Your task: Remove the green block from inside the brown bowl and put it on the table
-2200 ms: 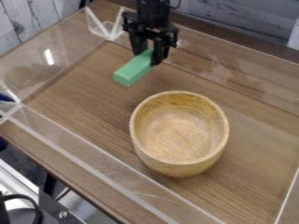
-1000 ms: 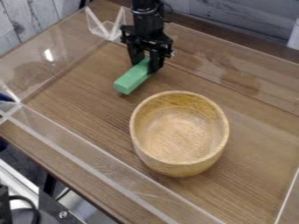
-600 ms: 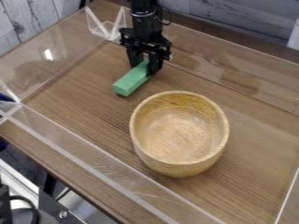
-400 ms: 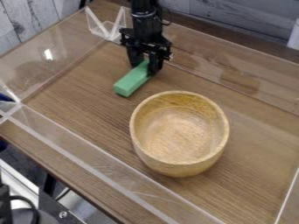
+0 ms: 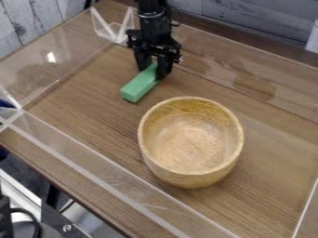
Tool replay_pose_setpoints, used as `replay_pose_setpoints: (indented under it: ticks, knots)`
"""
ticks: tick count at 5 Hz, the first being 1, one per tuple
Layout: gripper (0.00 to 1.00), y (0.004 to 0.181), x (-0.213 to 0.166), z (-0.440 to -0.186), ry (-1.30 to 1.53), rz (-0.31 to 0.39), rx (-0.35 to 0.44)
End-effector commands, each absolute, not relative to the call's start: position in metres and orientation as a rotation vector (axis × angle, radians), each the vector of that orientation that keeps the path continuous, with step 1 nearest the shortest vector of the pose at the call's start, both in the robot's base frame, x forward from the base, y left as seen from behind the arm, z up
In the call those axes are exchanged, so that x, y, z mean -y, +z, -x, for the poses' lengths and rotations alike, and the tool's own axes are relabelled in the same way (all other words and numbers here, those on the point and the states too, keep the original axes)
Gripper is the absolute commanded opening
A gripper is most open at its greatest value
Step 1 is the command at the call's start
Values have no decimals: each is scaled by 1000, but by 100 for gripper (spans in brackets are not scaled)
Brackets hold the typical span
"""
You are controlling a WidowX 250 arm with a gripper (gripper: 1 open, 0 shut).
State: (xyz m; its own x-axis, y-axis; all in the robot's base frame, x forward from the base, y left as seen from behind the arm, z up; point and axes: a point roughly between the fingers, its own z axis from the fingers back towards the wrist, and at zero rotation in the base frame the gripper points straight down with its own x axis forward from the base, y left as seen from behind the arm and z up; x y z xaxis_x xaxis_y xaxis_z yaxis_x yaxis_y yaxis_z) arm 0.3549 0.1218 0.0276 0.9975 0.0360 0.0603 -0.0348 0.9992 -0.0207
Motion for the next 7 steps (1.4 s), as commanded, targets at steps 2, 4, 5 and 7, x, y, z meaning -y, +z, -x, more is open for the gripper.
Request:
replay_pose_setpoints:
  ticks: [2,4,5,7]
  knots:
    - [0,41,-131,-365,49,3,118]
    - [0,35,-132,-365,51,7,113]
    - [100,38,-134,-363,59,11,108]
    - [100,61,-140,-358,82,32,128]
